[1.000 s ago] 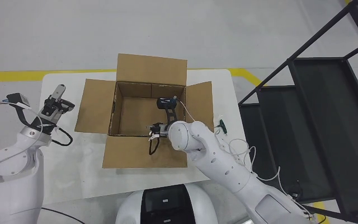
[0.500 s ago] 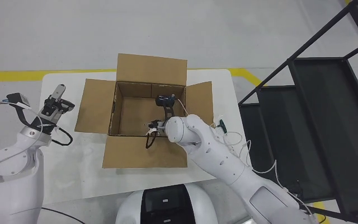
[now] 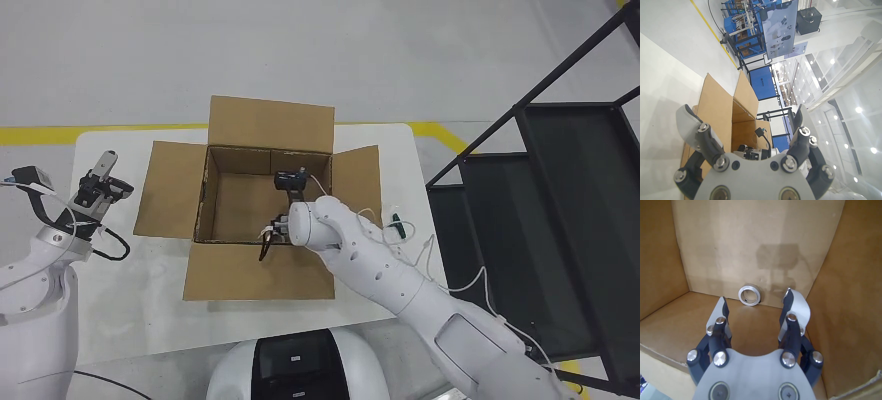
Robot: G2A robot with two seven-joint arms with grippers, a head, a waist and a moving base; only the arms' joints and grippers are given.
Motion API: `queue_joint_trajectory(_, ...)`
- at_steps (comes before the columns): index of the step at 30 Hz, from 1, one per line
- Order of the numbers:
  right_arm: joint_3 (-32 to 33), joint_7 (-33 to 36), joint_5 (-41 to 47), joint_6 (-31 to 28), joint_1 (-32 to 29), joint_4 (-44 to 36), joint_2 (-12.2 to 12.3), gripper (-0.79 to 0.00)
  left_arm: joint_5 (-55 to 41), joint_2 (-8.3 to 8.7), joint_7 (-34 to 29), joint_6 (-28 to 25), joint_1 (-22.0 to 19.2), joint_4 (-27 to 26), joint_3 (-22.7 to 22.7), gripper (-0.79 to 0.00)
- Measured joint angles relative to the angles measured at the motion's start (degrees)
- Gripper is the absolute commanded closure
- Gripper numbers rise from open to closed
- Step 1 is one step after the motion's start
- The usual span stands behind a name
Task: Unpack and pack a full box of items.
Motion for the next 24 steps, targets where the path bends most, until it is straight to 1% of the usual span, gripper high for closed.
queue_joint_trajectory(8, 0.0, 3.1, -4.1, 0.7, 0.0, 0.0, 0.4, -0.785, 0.0, 0.00, 0.0, 0.0, 0.0, 0.0, 0.0, -0.785)
queue_joint_trajectory(24, 0.0, 3.1, -4.0, 0.6, 0.0, 0.0, 0.4, -0.785, 0.0, 0.00, 0.0, 0.0, 0.0, 0.0, 0.0, -0.785)
